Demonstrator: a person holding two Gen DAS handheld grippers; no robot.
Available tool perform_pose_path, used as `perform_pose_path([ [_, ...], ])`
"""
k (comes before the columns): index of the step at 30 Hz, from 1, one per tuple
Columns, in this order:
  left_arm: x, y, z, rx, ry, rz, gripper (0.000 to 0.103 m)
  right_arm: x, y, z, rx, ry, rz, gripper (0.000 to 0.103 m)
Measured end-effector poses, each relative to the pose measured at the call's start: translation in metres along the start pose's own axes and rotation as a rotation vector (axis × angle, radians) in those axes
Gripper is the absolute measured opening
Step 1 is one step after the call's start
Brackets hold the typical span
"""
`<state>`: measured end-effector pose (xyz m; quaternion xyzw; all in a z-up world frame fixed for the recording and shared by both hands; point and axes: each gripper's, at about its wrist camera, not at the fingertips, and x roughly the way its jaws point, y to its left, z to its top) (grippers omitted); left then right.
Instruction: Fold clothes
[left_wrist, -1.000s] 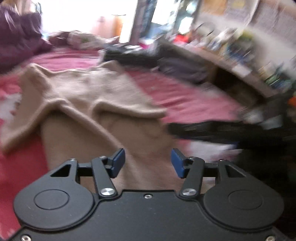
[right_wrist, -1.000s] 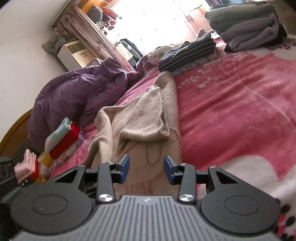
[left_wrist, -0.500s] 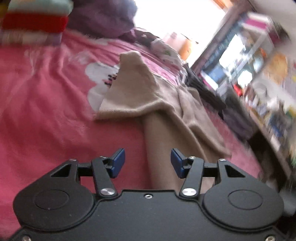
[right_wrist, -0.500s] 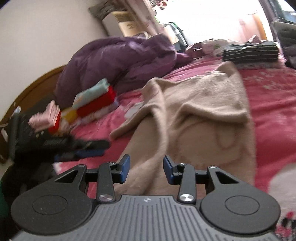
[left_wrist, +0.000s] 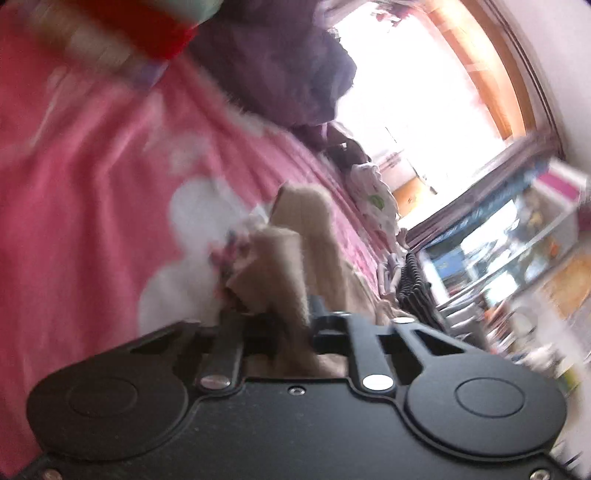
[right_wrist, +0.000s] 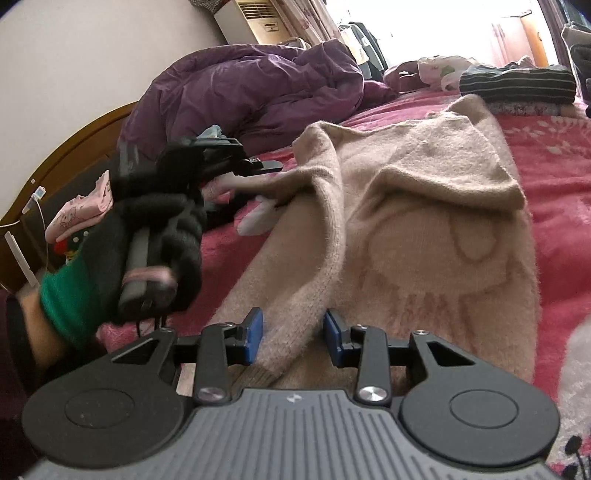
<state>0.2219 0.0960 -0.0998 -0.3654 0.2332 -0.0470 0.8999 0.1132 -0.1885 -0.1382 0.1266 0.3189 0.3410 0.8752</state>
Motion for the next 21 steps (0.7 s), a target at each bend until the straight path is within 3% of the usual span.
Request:
perform_pose_path([
  [2,0.005,-0.011,0.011,0.029,-0.032,0.015,0.007,0.001,-0.001,0.001,0.005,0.004,0.007,0.038],
  [8,0.015,-0.122,-0.001,0.446,-0.048,-0.064,0.006,0.003,-0.003,0.004,0.012,0.020,0.028,0.035],
  [10,0.031,-0.145,-0.015,0.544,-0.015,-0.083,0.006,0.003,-0.003,0.005,0.011,0.026,0.031,0.034],
  [13,0.069,-0.159,-0.042,0.706,0.166,-0.149,0.009,0.001,-0.001,0.004,0.008,0.031,0.036,0.034],
  [16,0.058,-0.151,-0.055,0.745,0.180,-0.137,0.011,0.000,0.002,0.003,0.003,0.032,0.036,0.034],
  [18,0.033,-0.139,-0.053,0.707,0.150,-0.163,0.023,-0.001,0.004,0.002,-0.001,0.033,0.037,0.034],
  [21,-0.011,-0.115,-0.054,0.696,0.102,-0.113,0.027,-0.003,0.004,0.000,0.006,0.033,0.042,0.032],
])
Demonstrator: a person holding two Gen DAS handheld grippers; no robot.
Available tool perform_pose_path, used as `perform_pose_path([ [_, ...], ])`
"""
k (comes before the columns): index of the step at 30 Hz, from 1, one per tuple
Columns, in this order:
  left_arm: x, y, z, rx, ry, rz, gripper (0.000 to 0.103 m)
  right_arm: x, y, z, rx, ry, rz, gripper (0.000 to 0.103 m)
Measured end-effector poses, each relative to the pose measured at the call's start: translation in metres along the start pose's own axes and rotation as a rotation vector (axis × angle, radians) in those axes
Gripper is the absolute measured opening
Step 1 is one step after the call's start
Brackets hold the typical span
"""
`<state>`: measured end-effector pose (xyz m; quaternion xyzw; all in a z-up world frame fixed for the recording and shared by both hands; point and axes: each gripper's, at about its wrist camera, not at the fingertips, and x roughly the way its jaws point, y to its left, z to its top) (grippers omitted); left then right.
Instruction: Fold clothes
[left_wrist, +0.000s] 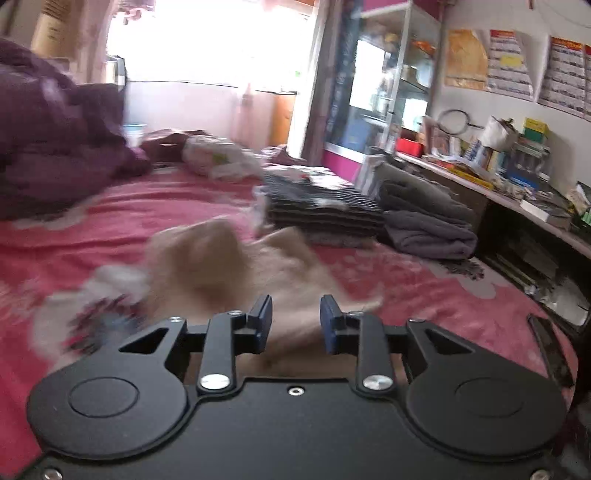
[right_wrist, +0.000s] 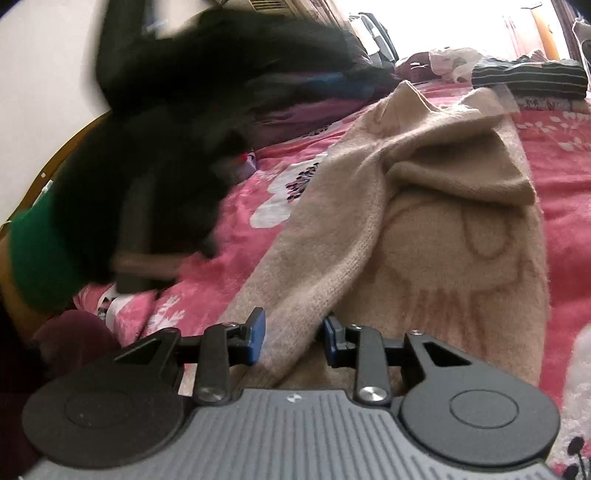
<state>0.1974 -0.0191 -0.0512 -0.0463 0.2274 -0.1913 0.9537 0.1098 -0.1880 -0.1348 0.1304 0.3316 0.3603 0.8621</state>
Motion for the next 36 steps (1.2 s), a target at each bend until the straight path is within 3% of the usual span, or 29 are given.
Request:
perform_pose_path([
  [4,-0.048,0.020,-0.039,-0.024,0.015,0.096,0.027,-0.002,-0.004,-0.002,0.035,-0.001,0.013,0.027],
  [9,-0.074,0.025,-0.063,-0.033,0.074,0.127,0.027,-0.004,-0.009,-0.005,0.079,-0.002,0.029,0.017],
  [16,-0.083,0.008,-0.091,0.026,0.122,0.055,0.027,-0.009,-0.016,-0.007,0.165,-0.014,0.051,0.017],
  [19,-0.082,0.002,-0.094,0.052,0.132,0.034,0.027,-0.009,-0.022,-0.013,0.276,-0.006,0.117,0.012],
  [21,-0.083,0.001,-0.095,0.053,0.133,0.016,0.027,-0.010,-0.020,-0.015,0.277,0.001,0.118,0.012],
  [26,-0.062,-0.006,-0.111,0.110,0.300,-0.010,0.027,-0.012,-0.018,-0.017,0.227,0.035,0.060,0.011],
  [31,-0.067,-0.008,-0.101,0.078,0.237,-0.049,0.027,-0.034,-0.016,-0.012,0.188,-0.013,0.052,0.011],
  [36,-0.069,-0.022,-0.090,0.058,0.137,-0.077,0.027,-0.059,-0.019,0.000,0.079,-0.119,-0.131,0.022],
])
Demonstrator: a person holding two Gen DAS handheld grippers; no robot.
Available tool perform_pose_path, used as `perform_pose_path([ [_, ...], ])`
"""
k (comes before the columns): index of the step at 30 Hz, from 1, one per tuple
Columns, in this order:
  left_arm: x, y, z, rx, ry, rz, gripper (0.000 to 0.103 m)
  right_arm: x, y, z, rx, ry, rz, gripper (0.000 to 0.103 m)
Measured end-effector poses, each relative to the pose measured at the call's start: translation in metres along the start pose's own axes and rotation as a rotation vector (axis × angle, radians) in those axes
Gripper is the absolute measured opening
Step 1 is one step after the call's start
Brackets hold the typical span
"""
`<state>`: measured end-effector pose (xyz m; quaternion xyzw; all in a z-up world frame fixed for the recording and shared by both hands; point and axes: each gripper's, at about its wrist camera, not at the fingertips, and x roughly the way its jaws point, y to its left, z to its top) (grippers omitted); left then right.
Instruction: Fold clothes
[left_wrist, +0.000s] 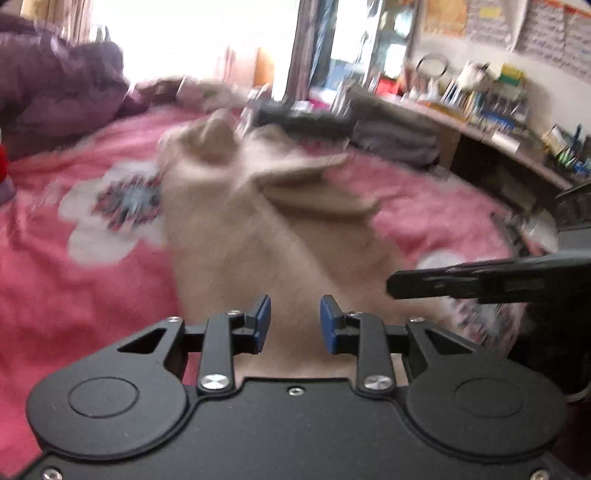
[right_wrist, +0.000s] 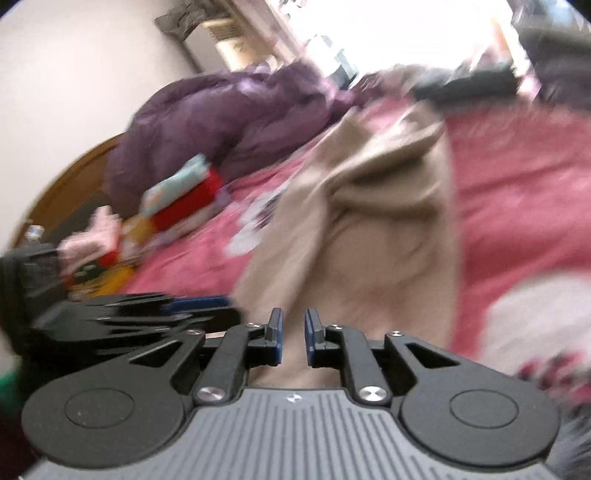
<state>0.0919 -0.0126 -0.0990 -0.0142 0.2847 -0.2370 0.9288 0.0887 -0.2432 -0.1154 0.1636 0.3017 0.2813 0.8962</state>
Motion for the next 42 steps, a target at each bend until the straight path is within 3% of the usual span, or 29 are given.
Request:
perform_pose_path([
  [2,0.004,-0.013,0.007,0.009,-0.023,-0.037,0.039,-0.005,-0.004,0.004,-0.050,-0.010,-0.062,0.023],
  [5,0.022,-0.036,0.014,0.054,-0.012,-0.081,0.042,-0.013,-0.008,0.007,-0.142,-0.008,-0.146,0.024],
  [7,0.037,-0.048,0.017,0.081,0.011,-0.067,0.043,-0.013,-0.007,0.004,-0.199,0.005,-0.192,0.030],
  [13,0.088,-0.050,0.045,0.134,0.073,0.104,0.046,-0.005,-0.016,-0.008,-0.211,0.035,-0.263,0.034],
  [19,0.131,-0.046,0.072,0.240,0.135,0.266,0.046,0.007,-0.035,-0.001,-0.163,0.017,-0.253,0.034],
  [22,0.124,-0.026,0.091,0.121,0.147,0.111,0.047,0.011,-0.043,0.004,-0.143,0.023,-0.234,0.035],
  [23,0.118,-0.014,0.098,0.034,0.128,0.067,0.047,0.012,-0.045,0.005,-0.137,0.025,-0.227,0.035],
  [25,0.112,0.004,0.103,-0.071,0.095,0.044,0.047,0.013,-0.048,0.008,-0.131,0.021,-0.213,0.035],
  [26,0.111,0.011,0.103,-0.096,0.085,0.077,0.047,0.013,-0.049,0.010,-0.126,0.020,-0.207,0.035],
  [28,0.110,0.014,0.102,-0.061,0.048,0.159,0.047,0.015,-0.054,0.012,-0.106,0.016,-0.200,0.035],
  [30,0.105,0.006,0.104,0.005,-0.004,0.174,0.047,0.017,-0.058,0.014,-0.083,0.013,-0.196,0.035],
  [36,0.138,-0.050,0.105,0.429,0.053,0.232,0.047,0.024,-0.061,0.016,-0.046,0.017,-0.182,0.035],
  [40,0.161,-0.071,0.102,0.598,0.055,0.304,0.047,0.025,-0.060,0.018,-0.044,0.017,-0.177,0.035],
  [42,0.167,-0.075,0.105,0.600,0.056,0.314,0.034,0.026,-0.061,0.018,-0.040,0.018,-0.177,0.035],
])
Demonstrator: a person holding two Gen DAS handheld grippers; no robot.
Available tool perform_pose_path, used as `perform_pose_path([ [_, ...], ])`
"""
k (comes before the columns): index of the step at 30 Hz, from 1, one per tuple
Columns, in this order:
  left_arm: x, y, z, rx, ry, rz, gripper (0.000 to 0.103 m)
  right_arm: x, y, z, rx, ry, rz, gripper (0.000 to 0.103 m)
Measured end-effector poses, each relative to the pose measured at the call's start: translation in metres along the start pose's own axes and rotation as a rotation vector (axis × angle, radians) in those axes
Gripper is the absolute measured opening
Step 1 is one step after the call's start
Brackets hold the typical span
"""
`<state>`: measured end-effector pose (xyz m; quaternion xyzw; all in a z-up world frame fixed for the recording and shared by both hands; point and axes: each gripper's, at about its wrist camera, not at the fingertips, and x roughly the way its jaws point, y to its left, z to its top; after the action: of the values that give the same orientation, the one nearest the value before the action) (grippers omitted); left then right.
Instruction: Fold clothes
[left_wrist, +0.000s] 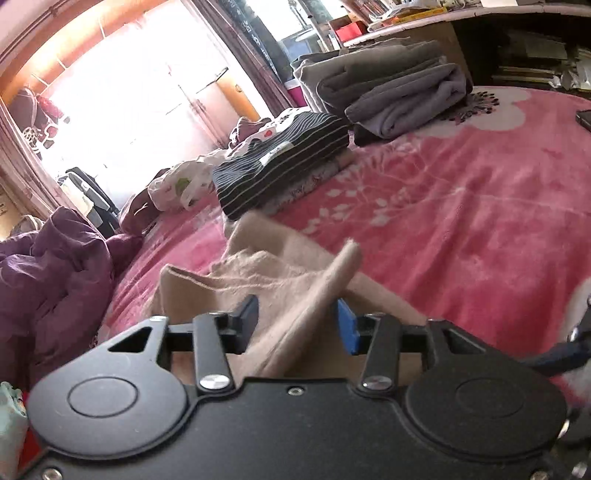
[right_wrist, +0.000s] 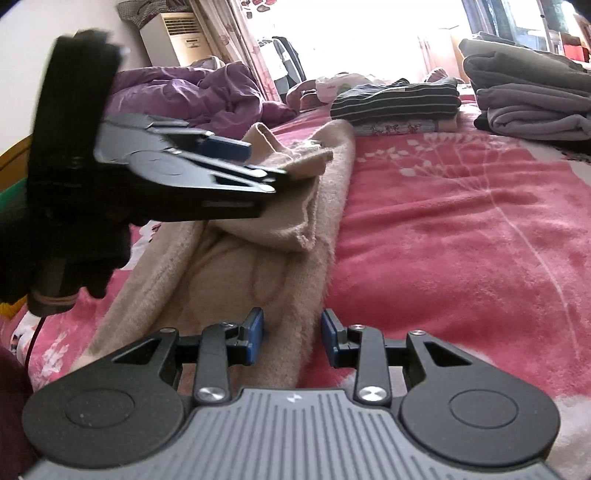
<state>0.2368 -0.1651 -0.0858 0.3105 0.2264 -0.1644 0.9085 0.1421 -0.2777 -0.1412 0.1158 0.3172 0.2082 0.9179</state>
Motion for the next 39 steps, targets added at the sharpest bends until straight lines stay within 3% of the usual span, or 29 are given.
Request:
perform_pose_path([
  [1,0.000,0.001,0.001,-0.017,0.001,0.010,0.019,0.000,0.000,0.000,0.001,0.000,0.000,0.035],
  [2,-0.001,0.002,0.002,-0.044,-0.005,0.043,0.010,0.000,0.000,0.000,0.002,0.000,0.000,0.035],
  [3,-0.006,0.005,0.002,-0.084,-0.020,0.077,0.010,0.000,0.000,0.001,0.003,-0.002,0.001,0.035],
  [5,-0.020,0.023,-0.002,-0.266,-0.050,0.093,0.009,-0.001,0.000,0.002,0.006,-0.008,0.002,0.035],
  [7,-0.033,0.045,-0.017,-0.486,-0.060,0.122,0.009,-0.003,-0.001,0.003,0.014,-0.017,0.006,0.035],
  [11,-0.056,0.084,-0.073,-0.957,-0.099,0.096,0.006,-0.006,-0.003,0.006,0.038,-0.034,0.014,0.035],
  [16,-0.060,0.094,-0.117,-1.167,-0.090,0.030,0.005,-0.007,0.003,0.008,0.037,-0.055,0.031,0.035],
  [19,-0.065,0.091,-0.103,-1.046,-0.107,-0.023,0.005,-0.004,0.011,0.009,0.020,-0.059,0.032,0.035],
  [21,-0.066,0.085,-0.084,-0.911,-0.102,-0.040,0.018,-0.001,0.014,0.010,0.019,-0.054,0.035,0.035],
  [22,-0.066,0.080,-0.070,-0.814,-0.090,-0.039,0.045,0.000,0.016,0.010,0.017,-0.051,0.037,0.035],
  [23,-0.060,0.071,-0.060,-0.727,-0.072,-0.036,0.058,0.001,0.017,0.010,0.012,-0.048,0.038,0.035],
  [31,-0.008,-0.001,0.022,-0.036,0.067,-0.006,0.058,0.009,0.022,0.009,0.000,-0.031,0.051,0.035],
  [32,0.000,-0.008,0.028,-0.001,0.082,-0.002,0.058,0.009,0.022,0.008,0.003,-0.031,0.054,0.035],
  [33,0.009,-0.014,0.032,0.040,0.100,0.012,0.051,0.010,0.021,0.008,0.007,-0.030,0.057,0.035],
  [34,0.018,-0.021,0.035,0.081,0.117,0.026,0.018,0.010,0.021,0.008,0.009,-0.030,0.059,0.035],
  [35,0.028,-0.022,0.035,0.103,0.130,0.059,0.008,0.010,0.020,0.008,0.011,-0.029,0.061,0.035],
  [37,0.023,-0.011,0.033,0.028,0.108,0.108,0.007,0.011,0.020,0.009,0.018,-0.029,0.065,0.035],
  [39,0.000,0.013,0.027,-0.145,0.037,0.121,0.007,0.011,0.019,0.009,0.030,-0.030,0.071,0.036],
])
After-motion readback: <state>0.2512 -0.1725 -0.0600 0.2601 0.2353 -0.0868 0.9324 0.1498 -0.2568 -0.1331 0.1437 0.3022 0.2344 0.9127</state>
